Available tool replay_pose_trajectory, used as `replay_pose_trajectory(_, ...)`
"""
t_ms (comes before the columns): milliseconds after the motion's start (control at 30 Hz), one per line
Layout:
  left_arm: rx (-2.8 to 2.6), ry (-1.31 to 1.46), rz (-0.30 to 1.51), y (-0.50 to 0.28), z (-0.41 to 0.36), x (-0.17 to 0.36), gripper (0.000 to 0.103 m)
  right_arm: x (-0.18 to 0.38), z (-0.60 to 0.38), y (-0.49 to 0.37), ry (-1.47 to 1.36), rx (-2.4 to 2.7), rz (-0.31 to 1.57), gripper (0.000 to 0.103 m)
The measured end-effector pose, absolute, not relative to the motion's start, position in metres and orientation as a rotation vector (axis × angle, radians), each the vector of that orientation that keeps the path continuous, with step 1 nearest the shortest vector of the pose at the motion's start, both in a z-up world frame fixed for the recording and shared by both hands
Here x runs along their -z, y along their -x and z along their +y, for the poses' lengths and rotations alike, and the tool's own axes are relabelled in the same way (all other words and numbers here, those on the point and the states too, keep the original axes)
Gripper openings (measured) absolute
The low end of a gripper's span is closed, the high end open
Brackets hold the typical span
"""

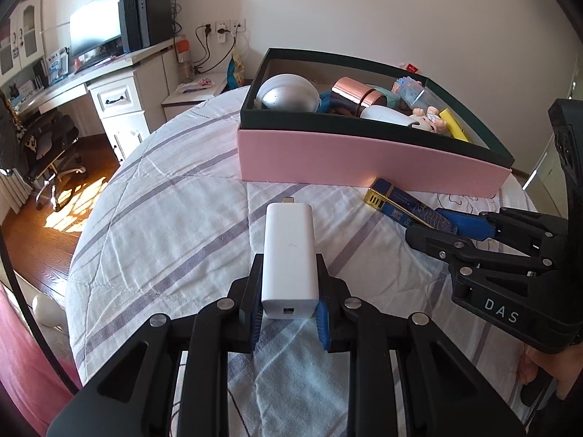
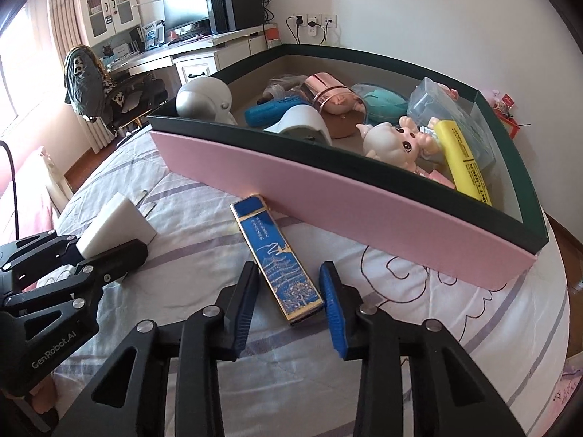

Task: Organize rigid objects
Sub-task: 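Grasp the white power bank with the left tool while the right tool grasps the blue pen box, then carry the power bank and pen box into the pink box and release both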

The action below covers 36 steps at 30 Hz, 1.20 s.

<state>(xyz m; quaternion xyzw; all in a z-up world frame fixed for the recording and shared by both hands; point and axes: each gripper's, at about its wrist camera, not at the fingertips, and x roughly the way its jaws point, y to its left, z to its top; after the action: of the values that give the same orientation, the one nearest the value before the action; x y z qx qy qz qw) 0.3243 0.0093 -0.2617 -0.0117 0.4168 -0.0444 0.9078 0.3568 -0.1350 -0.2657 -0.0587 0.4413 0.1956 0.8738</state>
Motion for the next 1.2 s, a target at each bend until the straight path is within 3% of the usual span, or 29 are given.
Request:
replay_pose_trajectory(67, 0.093, 0.016, 0.861, -0.317, 0.009, 0.262, 0.024, 0.265, -0.138, -0.342, 0.106, -0.422, 0.924, 0.022)
replay_pose_trajectory(300, 0.082, -0.004, 0.856, -0.303, 0.004, 0.263, 0.024, 0.266, -0.135, -0.31, 0.067, -0.406, 0.92, 0.022)
replay_pose_trajectory(500, 0.085, -0.009, 0.851, -0.304, 0.0, 0.264, 0.024, 0.266, -0.128, -0.33, 0.052, -0.386, 0.907, 0.029)
replay_pose_trajectory(733, 0.084, 0.006, 0.823, -0.302, 0.001, 0.262, 0.024, 0.263, -0.129, -0.325, 0.039, -0.414, 0.87, 0.021)
replay_pose_trajectory(1200, 0.14, 0.04, 0.554, -0.23, -0.018, 0.169, 0.023, 0.168, -0.159, -0.229, -0.048, -0.373, 0.523, 0.021)
